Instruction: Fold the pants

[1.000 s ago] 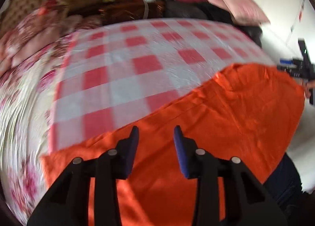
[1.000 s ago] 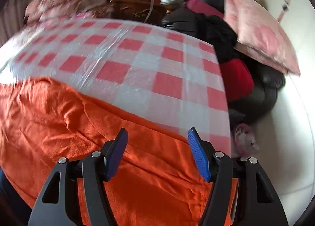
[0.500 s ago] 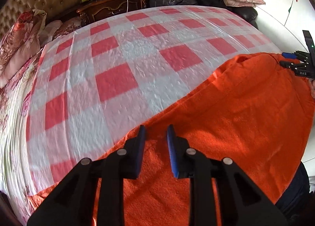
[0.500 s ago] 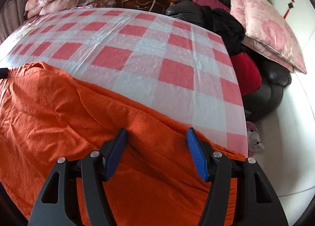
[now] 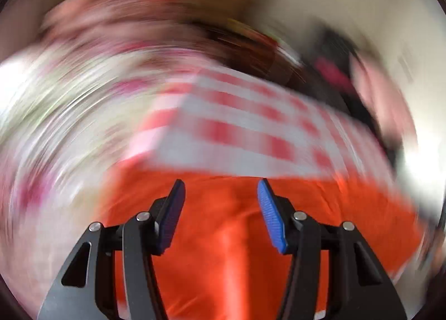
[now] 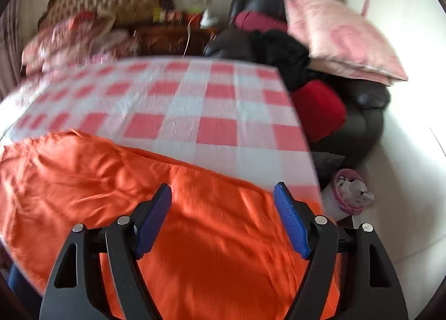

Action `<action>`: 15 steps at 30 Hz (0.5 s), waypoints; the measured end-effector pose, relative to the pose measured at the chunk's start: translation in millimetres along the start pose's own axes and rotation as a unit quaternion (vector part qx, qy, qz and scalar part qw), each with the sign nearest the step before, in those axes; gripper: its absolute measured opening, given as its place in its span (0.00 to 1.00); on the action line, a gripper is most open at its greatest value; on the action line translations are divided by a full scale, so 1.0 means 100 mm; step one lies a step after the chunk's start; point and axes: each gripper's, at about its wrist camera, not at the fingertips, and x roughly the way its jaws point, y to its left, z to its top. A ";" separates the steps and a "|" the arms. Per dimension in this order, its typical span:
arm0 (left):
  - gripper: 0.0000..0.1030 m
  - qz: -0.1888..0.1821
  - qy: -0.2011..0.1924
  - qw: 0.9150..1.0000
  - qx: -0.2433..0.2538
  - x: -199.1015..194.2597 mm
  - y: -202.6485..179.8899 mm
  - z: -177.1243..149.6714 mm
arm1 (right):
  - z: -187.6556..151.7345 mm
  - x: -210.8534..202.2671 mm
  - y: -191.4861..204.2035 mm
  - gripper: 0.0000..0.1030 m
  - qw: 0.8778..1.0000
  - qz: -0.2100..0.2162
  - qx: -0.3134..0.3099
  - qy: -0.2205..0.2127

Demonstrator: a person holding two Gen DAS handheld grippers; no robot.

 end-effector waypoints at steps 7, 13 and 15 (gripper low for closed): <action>0.44 -0.054 0.000 0.960 -0.273 -0.67 1.66 -0.91 | -0.68 -0.25 0.33 0.71 0.999 -0.001 -0.009 0.037; 0.41 -0.181 0.014 0.925 -0.335 -0.60 1.69 -0.99 | -0.90 -0.22 0.39 0.70 0.997 -0.027 -0.005 0.067; 0.41 -0.203 0.029 0.910 -0.360 -0.49 1.64 -1.01 | -0.93 -0.17 0.37 0.70 0.997 -0.025 0.004 0.078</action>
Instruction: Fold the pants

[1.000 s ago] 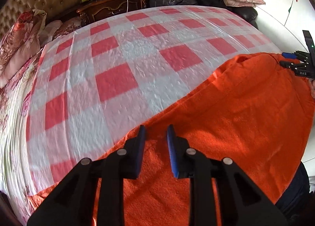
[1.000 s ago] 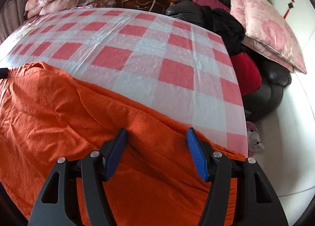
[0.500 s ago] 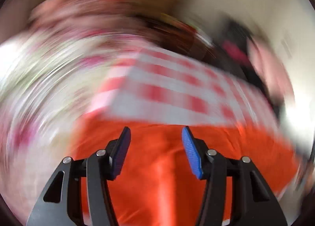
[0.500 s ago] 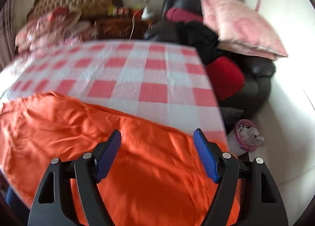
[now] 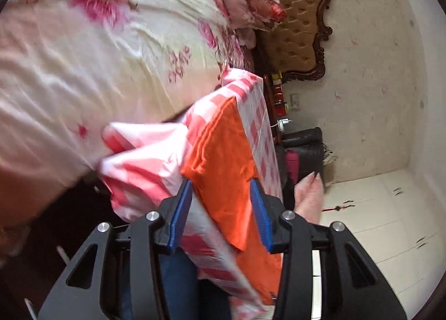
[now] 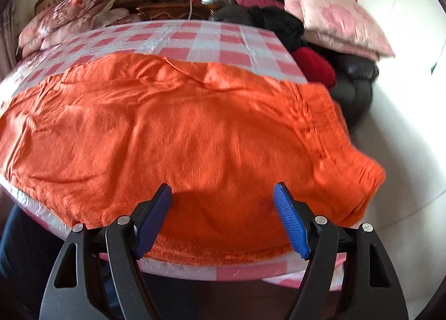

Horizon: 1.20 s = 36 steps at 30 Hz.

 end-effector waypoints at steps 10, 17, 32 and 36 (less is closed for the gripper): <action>0.38 0.058 0.008 0.998 -0.030 0.20 -0.01 -0.12 | -0.04 0.03 -0.04 0.72 1.000 0.016 0.017 -0.003; 0.34 0.092 0.028 0.994 -0.055 0.26 -0.05 0.00 | -0.05 0.04 -0.05 0.72 1.000 0.020 0.024 -0.006; 0.07 0.227 0.012 0.973 0.028 0.50 -0.40 0.17 | -0.03 0.03 -0.04 0.72 1.000 0.017 0.022 -0.003; 0.06 0.212 -0.001 0.977 0.023 0.38 -0.34 0.22 | -0.02 0.00 0.03 0.72 1.000 0.027 0.013 0.000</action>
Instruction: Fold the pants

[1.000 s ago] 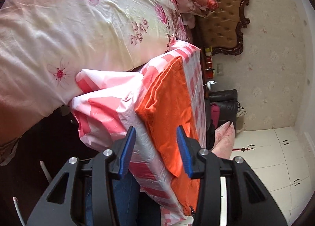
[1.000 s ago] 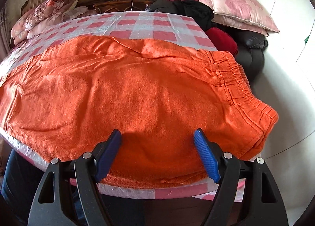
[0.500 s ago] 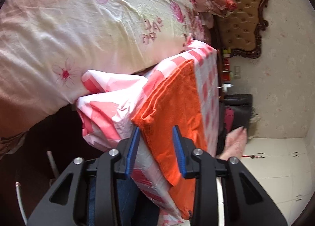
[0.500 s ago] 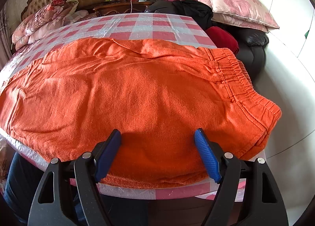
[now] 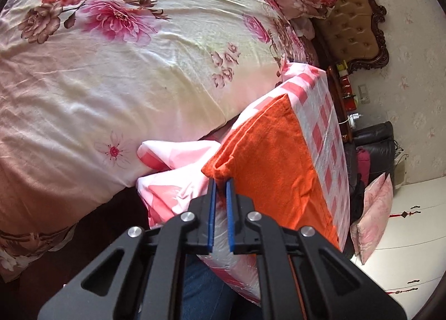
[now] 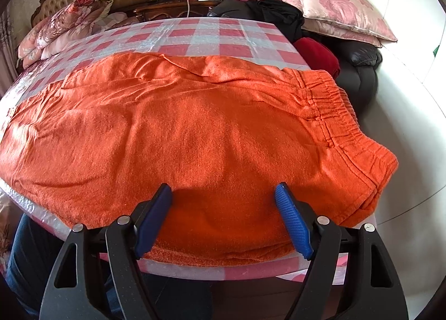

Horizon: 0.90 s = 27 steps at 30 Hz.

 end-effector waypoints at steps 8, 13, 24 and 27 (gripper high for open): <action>0.25 -0.073 0.011 0.995 -0.066 -0.01 0.48 0.06 | -0.02 -0.01 0.16 0.71 1.000 0.010 -0.013 0.005; 0.54 -0.164 0.027 0.978 -0.123 0.13 0.86 0.01 | -0.02 -0.01 0.16 0.71 1.000 0.006 -0.015 0.006; 0.22 -0.244 0.034 0.965 -0.093 0.40 0.76 0.12 | 0.03 -0.18 0.27 0.71 1.000 0.006 0.000 -0.002; 0.19 -0.230 0.017 0.971 -0.064 0.33 0.66 0.15 | 0.11 -0.30 0.56 0.70 1.000 0.010 -0.023 -0.017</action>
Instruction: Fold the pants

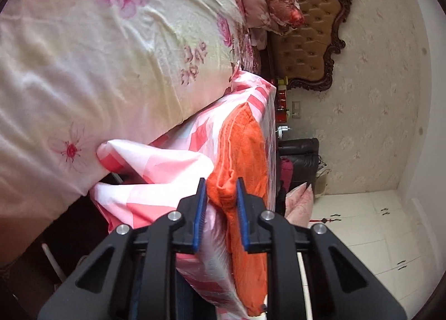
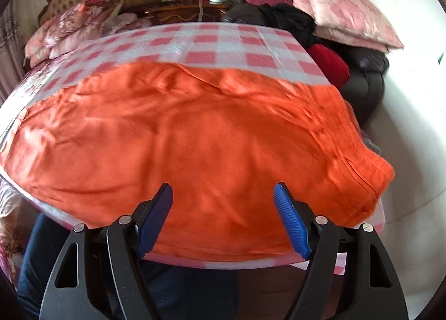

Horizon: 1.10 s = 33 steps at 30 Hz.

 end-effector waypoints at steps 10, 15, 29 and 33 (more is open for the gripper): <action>0.18 0.052 -0.024 0.997 0.052 -0.06 -0.28 -0.04 | 0.05 0.12 0.74 0.68 0.999 -0.003 -0.046 0.015; 0.18 0.066 -0.032 0.995 0.061 -0.08 -0.30 -0.06 | -0.03 0.27 0.74 0.68 0.998 -0.013 -0.046 0.037; 0.14 0.098 -0.043 0.989 0.098 -0.20 -0.42 -0.05 | -0.07 0.28 0.68 0.72 0.999 -0.004 -0.031 0.029; 0.48 0.085 -0.060 0.992 0.075 -0.31 -0.41 -0.02 | -0.07 0.29 0.65 0.73 0.999 0.004 -0.026 0.030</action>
